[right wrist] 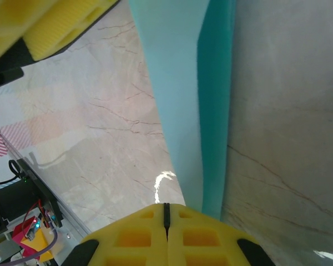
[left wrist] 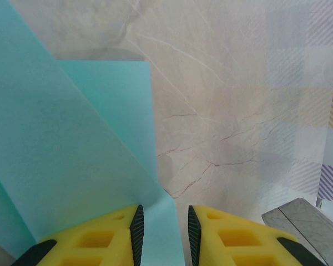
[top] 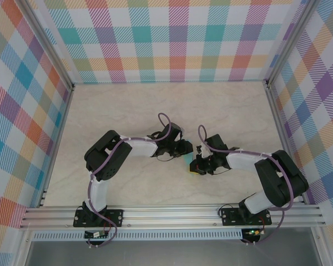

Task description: Fold a paper plane with a square sheet of paper (pick it up from the middle)

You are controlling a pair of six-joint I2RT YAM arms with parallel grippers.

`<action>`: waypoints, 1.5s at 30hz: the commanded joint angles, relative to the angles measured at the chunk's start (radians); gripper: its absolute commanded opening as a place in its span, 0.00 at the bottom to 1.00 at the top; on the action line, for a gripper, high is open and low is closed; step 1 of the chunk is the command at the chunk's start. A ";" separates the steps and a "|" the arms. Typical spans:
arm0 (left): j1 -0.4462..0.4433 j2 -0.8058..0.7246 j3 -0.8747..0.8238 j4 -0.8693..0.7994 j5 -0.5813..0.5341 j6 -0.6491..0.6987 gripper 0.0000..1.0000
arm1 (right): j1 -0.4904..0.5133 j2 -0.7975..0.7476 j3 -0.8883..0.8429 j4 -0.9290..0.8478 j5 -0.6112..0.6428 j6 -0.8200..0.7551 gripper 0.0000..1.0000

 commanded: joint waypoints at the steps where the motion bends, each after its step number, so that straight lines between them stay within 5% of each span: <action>1: 0.008 0.062 -0.018 -0.123 -0.024 0.007 0.30 | 0.006 0.015 -0.025 -0.026 0.026 -0.022 0.05; 31: 0.009 0.080 -0.021 -0.134 -0.035 0.007 0.29 | 0.002 -0.066 -0.158 -0.112 0.059 0.046 0.05; 40: 0.008 0.082 -0.020 -0.135 -0.028 0.011 0.29 | 0.000 -0.251 -0.068 -0.189 0.059 0.027 0.06; 45: 0.009 0.081 -0.017 -0.137 -0.025 0.013 0.29 | 0.000 -0.174 0.000 -0.073 0.012 0.055 0.06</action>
